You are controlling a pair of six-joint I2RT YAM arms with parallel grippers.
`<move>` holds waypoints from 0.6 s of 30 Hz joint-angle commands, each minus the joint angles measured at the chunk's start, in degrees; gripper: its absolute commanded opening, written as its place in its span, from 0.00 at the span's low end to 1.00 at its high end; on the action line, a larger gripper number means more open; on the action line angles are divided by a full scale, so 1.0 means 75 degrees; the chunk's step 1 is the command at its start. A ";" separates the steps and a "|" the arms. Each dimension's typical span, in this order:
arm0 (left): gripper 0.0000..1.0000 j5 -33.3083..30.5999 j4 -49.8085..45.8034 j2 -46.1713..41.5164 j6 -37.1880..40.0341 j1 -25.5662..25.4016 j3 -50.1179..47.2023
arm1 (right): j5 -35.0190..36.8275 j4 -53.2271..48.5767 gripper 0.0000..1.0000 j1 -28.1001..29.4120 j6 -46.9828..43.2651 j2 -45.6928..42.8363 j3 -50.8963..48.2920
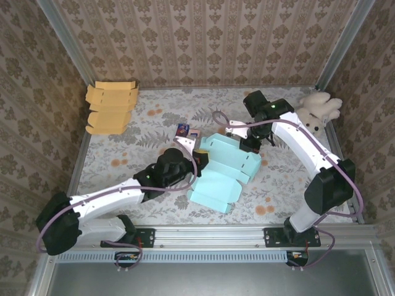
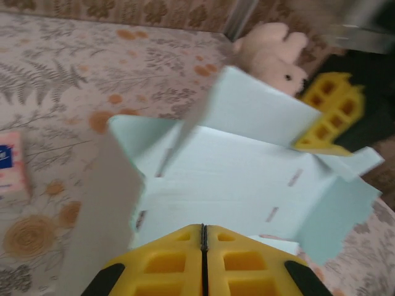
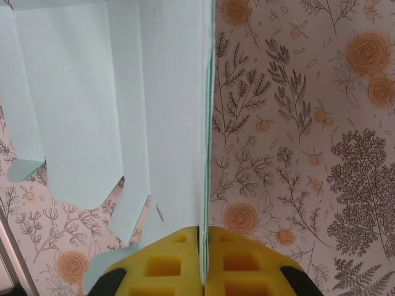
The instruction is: Fold the paper box
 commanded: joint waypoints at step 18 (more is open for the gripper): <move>0.08 0.0068 -0.0578 0.0932 -0.0447 0.0370 0.1524 | -0.0238 0.0805 0.00 0.0162 -0.0074 -0.0863 -0.0903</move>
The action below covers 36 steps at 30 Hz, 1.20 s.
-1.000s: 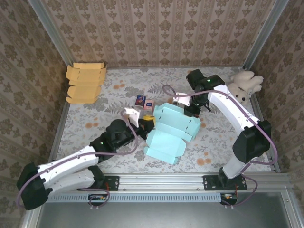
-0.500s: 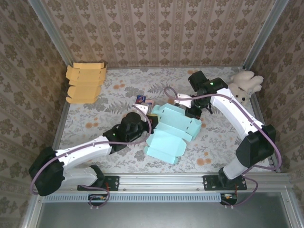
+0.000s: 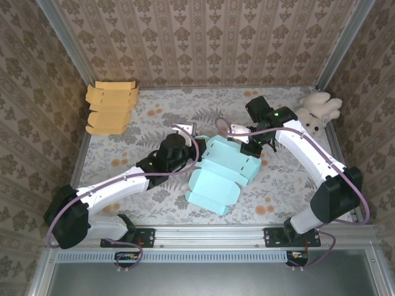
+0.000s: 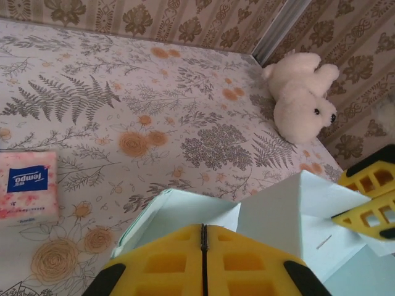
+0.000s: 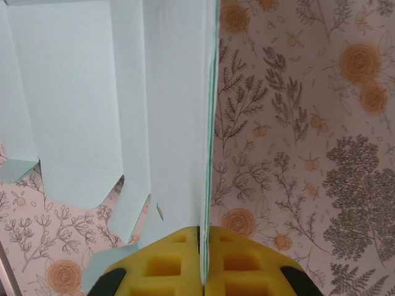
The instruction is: Fold the paper box
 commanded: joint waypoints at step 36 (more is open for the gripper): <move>0.07 -0.0891 -0.0634 -0.0298 -0.0082 -0.0559 -0.0164 | 0.0139 0.0712 0.00 0.0003 -0.0033 -0.0264 -0.0689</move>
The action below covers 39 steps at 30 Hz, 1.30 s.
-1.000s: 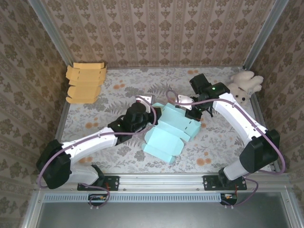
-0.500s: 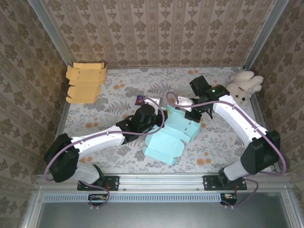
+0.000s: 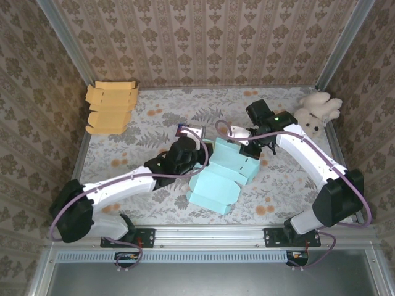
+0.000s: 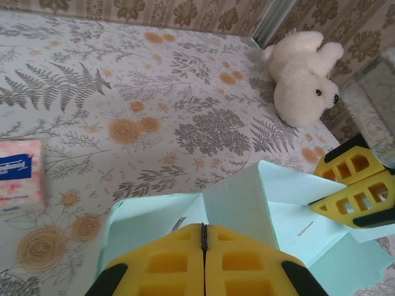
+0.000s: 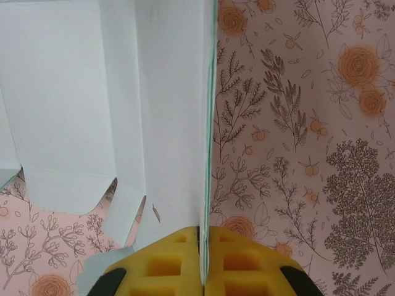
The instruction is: Fold the paper box
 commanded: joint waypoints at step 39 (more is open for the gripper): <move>0.06 0.0312 0.0104 0.0024 -0.0713 0.0899 -0.1540 | 0.0219 0.0146 0.00 -0.0035 -0.0073 -0.0004 -0.0211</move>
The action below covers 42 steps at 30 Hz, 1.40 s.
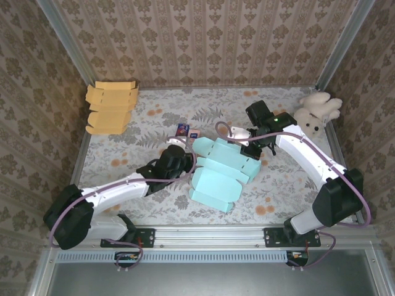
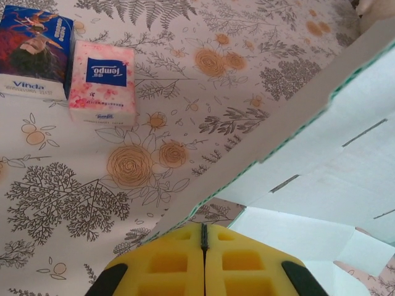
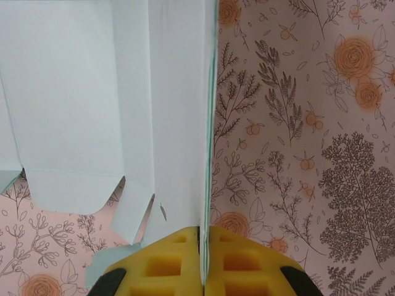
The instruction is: Fold the paper box
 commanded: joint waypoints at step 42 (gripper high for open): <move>0.04 0.1792 0.1579 0.2641 -0.0743 -0.0473 0.1282 | -0.0050 0.0103 0.00 -0.0027 -0.0013 0.0232 -0.0183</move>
